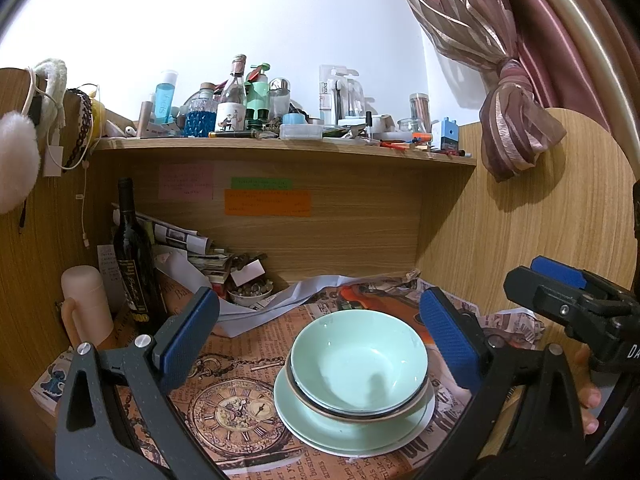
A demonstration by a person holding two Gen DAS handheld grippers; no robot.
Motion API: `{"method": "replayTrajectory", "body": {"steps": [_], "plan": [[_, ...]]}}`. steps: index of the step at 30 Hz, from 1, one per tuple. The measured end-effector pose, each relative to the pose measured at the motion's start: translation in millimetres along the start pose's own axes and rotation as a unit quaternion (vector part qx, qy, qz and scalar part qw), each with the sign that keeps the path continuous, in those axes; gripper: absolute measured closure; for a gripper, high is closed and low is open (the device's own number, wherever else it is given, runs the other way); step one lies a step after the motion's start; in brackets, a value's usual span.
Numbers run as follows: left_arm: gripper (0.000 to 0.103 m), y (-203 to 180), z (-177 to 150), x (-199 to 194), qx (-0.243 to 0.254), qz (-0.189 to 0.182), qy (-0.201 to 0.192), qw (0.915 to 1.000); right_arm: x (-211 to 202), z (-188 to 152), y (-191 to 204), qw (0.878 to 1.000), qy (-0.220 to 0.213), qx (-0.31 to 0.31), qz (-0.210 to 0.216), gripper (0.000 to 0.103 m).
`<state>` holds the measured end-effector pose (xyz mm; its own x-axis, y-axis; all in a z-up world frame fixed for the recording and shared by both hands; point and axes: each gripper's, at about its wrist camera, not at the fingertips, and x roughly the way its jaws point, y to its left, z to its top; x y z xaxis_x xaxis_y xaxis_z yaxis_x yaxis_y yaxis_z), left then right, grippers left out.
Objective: Organize plates and bowls
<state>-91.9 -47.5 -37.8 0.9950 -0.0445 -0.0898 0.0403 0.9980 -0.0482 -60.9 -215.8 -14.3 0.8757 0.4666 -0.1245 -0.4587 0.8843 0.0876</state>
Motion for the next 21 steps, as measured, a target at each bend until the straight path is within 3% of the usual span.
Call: {"method": "replayTrajectory", "body": {"steps": [21], "plan": [[0.000, -2.7, 2.2, 0.1, -0.004, -0.004, -0.001, 1.0000, -0.2, -0.1, 3.8, 1.000, -0.001, -0.001, -0.002, 0.000]]}}
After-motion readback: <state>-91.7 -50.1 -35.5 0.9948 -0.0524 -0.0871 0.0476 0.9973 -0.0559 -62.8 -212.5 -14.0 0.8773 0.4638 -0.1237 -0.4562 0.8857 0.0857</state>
